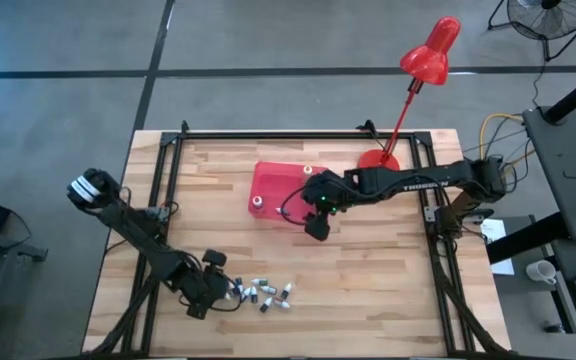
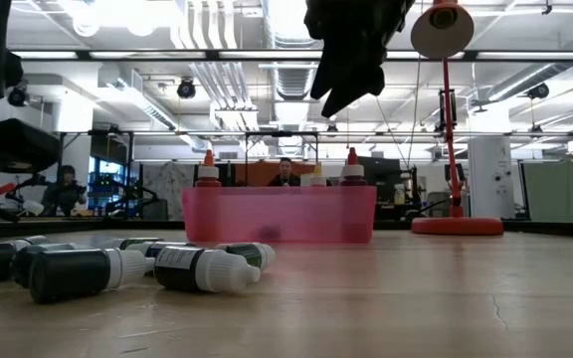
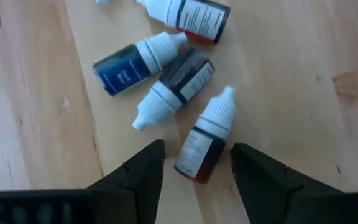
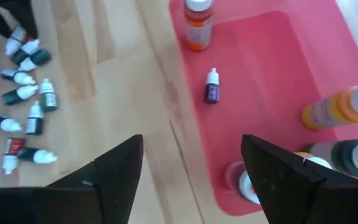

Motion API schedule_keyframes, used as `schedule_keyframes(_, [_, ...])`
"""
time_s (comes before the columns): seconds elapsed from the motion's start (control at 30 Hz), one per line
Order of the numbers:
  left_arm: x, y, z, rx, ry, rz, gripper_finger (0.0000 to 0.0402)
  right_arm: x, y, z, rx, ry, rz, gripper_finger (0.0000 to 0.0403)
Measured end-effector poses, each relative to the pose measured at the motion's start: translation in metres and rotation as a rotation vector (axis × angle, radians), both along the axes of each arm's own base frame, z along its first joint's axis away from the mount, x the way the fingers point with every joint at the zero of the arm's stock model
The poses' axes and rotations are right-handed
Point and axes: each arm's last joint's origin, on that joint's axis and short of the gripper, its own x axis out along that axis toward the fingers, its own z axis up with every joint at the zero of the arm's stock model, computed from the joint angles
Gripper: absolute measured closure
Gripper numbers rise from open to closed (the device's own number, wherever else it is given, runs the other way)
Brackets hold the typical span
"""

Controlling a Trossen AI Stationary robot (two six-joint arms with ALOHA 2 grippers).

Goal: Pick & Place food coloring
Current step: Put the small red food coloring bottle into the pink bin, then put the small green food coloring bottle into the pink bin

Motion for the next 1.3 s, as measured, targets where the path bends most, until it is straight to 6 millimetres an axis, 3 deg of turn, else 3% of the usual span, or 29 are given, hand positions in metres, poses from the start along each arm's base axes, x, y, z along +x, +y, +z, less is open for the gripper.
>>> schedule_keyframes(0.13, [0.003, -0.002, -0.001, 0.021, -0.004, 0.009, 0.0265, -0.001, -0.002, 0.000, -0.010, 0.005, -0.021, 0.0148])
schedule_keyframes(0.33, [-0.001, 0.009, 0.007, 0.060, 0.025, 0.026, 0.0356, -0.001, 0.000, -0.001, 0.007, 0.012, -0.033, 0.0159])
schedule_keyframes(0.47, [-0.001, 0.021, 0.033, 0.103, 0.013, 0.024, 0.0375, -0.004, 0.000, 0.000, 0.021, 0.021, -0.055, 0.0165])
schedule_keyframes(0.6, [0.008, 0.053, 0.074, 0.229, -0.099, 0.137, 0.0375, -0.006, 0.002, 0.004, 0.032, 0.008, -0.064, 0.0168])
schedule_keyframes(0.8, [0.035, 0.118, 0.133, 0.359, -0.387, 0.372, 0.0349, -0.010, 0.004, 0.012, 0.065, -0.024, -0.104, 0.0169])
schedule_keyframes(0.97, [0.055, 0.165, 0.156, 0.339, -0.548, 0.500, 0.0324, -0.013, 0.008, 0.017, 0.083, -0.042, -0.119, 0.0170])
schedule_keyframes(1.13, [0.061, 0.167, 0.168, 0.304, -0.637, 0.488, 0.0278, -0.013, 0.014, 0.017, 0.092, -0.042, -0.114, 0.0170])
schedule_keyframes(1.3, [0.050, 0.149, 0.187, 0.390, -0.723, 0.539, 0.0232, -0.013, 0.029, 0.014, 0.085, -0.032, -0.057, 0.0170])
